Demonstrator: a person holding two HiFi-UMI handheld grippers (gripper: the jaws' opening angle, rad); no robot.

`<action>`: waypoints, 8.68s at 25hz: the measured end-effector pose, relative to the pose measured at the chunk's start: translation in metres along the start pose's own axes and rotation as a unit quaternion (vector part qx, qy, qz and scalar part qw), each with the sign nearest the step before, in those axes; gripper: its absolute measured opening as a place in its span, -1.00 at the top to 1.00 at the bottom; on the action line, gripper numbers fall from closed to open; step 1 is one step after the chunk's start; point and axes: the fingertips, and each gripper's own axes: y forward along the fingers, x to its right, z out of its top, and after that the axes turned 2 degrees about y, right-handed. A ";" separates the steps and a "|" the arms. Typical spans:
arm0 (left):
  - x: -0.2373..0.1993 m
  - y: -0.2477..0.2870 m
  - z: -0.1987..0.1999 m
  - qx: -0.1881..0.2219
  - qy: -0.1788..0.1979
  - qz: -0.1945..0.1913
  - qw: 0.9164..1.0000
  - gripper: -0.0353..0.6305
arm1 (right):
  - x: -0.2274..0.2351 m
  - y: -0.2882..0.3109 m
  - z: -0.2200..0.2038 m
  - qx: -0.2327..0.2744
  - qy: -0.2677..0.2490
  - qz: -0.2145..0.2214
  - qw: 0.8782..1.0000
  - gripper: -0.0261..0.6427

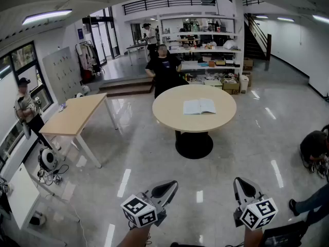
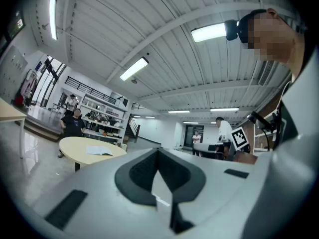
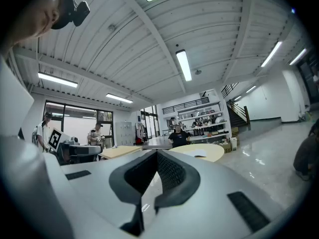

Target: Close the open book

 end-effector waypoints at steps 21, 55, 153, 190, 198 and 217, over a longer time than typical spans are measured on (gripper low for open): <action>-0.007 -0.005 0.001 0.005 -0.007 0.000 1.000 0.92 | -0.001 0.004 0.004 0.004 0.002 -0.017 1.000 0.93; -0.214 0.158 0.025 0.002 -0.005 0.029 1.000 0.92 | 0.095 0.261 0.029 -0.007 -0.004 0.036 0.999 0.93; -0.773 0.566 -0.212 -0.304 -0.212 0.018 0.929 0.92 | 0.317 0.961 -0.304 -0.462 -0.072 -0.100 0.878 0.17; -0.770 0.585 -0.190 -0.258 -0.201 0.006 0.945 0.93 | 0.350 0.943 -0.252 -0.391 0.062 -0.121 0.910 0.83; -0.749 0.605 -0.175 -0.256 -0.195 -0.008 0.947 0.93 | 0.361 0.924 -0.197 -0.338 0.110 -0.115 0.928 0.83; -0.698 0.657 -0.160 -0.267 -0.168 -0.034 0.948 0.93 | 0.453 0.863 -0.124 -0.226 0.316 -0.133 0.912 0.83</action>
